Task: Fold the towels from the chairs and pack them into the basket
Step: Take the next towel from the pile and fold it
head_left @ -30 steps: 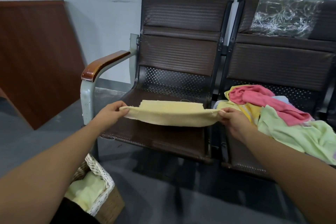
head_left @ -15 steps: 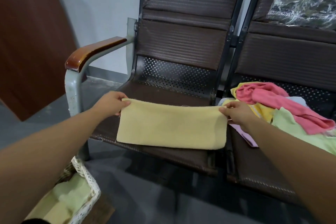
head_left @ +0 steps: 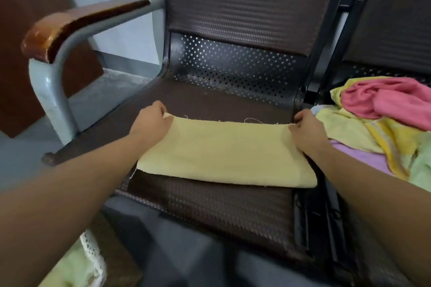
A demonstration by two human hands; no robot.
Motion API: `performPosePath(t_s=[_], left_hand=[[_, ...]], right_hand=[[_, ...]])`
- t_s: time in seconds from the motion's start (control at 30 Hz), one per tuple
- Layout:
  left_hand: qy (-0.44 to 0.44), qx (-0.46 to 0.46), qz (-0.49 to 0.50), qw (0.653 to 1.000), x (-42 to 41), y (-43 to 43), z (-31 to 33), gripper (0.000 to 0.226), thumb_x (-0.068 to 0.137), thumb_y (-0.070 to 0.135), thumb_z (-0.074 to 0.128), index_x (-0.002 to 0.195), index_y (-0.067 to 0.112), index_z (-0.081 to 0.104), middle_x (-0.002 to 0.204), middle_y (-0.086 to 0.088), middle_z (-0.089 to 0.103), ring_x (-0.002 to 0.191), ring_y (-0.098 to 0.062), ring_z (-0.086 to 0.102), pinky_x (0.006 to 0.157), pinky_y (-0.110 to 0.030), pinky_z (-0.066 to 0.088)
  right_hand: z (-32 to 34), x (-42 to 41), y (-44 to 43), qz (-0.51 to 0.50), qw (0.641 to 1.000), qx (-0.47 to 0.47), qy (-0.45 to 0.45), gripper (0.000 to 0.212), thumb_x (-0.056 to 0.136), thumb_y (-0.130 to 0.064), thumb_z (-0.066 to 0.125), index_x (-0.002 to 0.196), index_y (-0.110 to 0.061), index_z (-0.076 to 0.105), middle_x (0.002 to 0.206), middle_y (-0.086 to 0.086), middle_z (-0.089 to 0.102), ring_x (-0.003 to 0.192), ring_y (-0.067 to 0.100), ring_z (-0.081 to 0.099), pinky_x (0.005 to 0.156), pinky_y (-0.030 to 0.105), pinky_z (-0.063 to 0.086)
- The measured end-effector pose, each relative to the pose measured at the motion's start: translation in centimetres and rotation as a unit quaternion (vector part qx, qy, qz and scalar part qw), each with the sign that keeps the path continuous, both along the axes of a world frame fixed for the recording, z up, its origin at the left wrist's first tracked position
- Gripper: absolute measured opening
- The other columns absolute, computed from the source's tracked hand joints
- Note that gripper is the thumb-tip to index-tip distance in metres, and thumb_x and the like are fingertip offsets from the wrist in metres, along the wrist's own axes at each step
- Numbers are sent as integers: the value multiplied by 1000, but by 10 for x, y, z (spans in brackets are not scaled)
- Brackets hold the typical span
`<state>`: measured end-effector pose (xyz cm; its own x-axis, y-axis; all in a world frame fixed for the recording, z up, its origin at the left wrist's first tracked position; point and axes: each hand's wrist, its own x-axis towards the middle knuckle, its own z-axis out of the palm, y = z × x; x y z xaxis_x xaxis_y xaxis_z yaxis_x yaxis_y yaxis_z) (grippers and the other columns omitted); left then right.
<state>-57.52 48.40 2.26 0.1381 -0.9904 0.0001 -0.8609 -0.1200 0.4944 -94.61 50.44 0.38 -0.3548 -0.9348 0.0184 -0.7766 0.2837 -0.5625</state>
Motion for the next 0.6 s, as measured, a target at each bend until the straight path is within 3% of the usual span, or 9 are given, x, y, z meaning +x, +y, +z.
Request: performPosePath(t_s=[0.1, 0.17, 0.27, 0.33, 0.43, 0.6], left_hand=[[12, 48, 20, 999, -4, -6, 12, 39, 94, 39, 60, 117, 10, 49, 107, -7, 56, 95, -25, 53, 76, -36, 41], [-13, 88, 22, 996, -3, -6, 21, 49, 91, 43, 64, 119, 5, 49, 108, -9, 55, 99, -27, 54, 75, -36, 41], [-48, 138, 7, 989, 0, 1, 31, 45, 90, 47, 65, 97, 3, 59, 82, -6, 58, 76, -23, 55, 60, -33, 38], [-90, 173, -10, 981, -2, 13, 37, 45, 92, 51, 61, 89, 6, 58, 72, -3, 53, 74, -23, 53, 62, -33, 38], [-108, 197, -18, 974, -8, 22, 35, 51, 92, 53, 60, 110, 6, 58, 89, -3, 54, 87, -25, 52, 71, -32, 41], [-38, 232, 2, 972, -4, 41, 41, 57, 88, 41, 72, 125, 1, 57, 118, -13, 61, 91, -23, 52, 73, -31, 41]], right_hand=[[1, 16, 6, 16, 994, -51, 93, 28, 95, -9, 53, 121, -3, 53, 118, 20, 56, 108, 37, 53, 88, 45, 44], [14, 43, 18, 82, 990, -65, 94, 30, 97, -15, 52, 126, -6, 52, 125, 15, 51, 113, 33, 51, 93, 43, 42], [28, 93, 47, 211, 977, -4, 41, 40, 102, -30, 49, 138, -13, 48, 139, 7, 44, 124, 26, 49, 106, 38, 39], [32, 121, 66, 265, 962, 41, 52, 51, 102, -43, 45, 145, -14, 42, 149, 6, 41, 134, 26, 43, 112, 40, 34], [26, 145, 78, 316, 939, 89, 103, 60, 102, -53, 39, 150, -18, 37, 159, 10, 30, 147, 27, 27, 120, 43, 22], [13, 153, 85, 337, 923, 123, 142, 63, 103, -57, 24, 158, -26, 21, 168, 5, 6, 155, 21, 1, 125, 44, 1]])
